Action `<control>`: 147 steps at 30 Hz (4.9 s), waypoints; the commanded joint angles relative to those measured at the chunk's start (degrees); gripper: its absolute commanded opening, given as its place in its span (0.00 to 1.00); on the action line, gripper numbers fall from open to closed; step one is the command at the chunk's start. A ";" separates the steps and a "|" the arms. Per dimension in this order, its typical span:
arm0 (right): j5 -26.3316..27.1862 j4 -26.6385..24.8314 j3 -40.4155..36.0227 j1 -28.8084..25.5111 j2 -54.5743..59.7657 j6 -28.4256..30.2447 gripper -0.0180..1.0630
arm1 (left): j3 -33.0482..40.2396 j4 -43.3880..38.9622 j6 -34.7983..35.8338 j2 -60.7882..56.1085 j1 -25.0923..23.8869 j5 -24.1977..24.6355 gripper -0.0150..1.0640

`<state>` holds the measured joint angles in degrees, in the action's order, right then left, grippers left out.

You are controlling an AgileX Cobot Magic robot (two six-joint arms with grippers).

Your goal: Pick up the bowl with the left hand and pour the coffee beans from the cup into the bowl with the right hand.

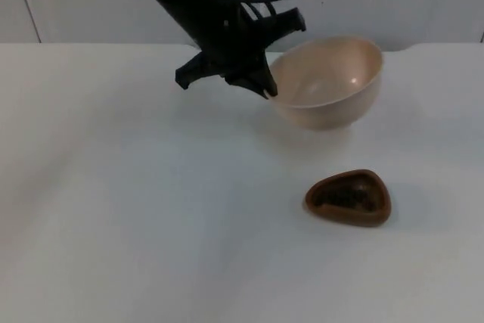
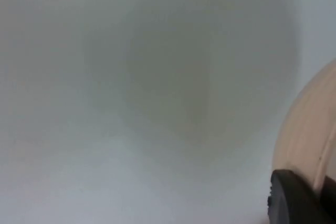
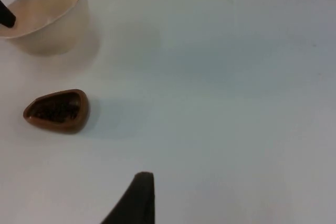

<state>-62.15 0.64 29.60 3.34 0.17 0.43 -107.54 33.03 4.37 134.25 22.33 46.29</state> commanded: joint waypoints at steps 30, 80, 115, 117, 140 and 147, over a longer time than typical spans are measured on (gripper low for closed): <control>0.36 0.42 -0.09 -0.47 -0.17 -0.09 0.99 | 30.67 -12.46 -7.33 -27.25 0.23 -0.55 0.01; 1.53 -1.20 7.15 -0.47 9.96 0.04 0.99 | 53.68 -16.15 -13.21 -39.88 0.23 -11.03 0.01; 2.29 -14.96 35.97 4.75 68.09 11.29 0.97 | 53.68 -16.15 -13.21 -39.88 0.23 -11.03 0.01; 2.51 -13.69 35.97 7.26 70.17 9.48 0.97 | 53.68 -16.15 -13.21 -39.88 0.23 -11.03 0.01; 12.75 11.50 35.97 28.90 93.55 -31.31 0.94 | 53.68 -16.02 -13.21 -39.88 0.23 -11.03 0.01; 17.51 11.26 35.97 28.77 99.62 -33.45 0.94 | 53.68 -15.91 -13.21 -39.88 0.23 -11.03 0.01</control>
<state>-46.23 11.63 65.09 32.11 99.17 -32.25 -53.90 16.92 -8.73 94.98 22.70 35.41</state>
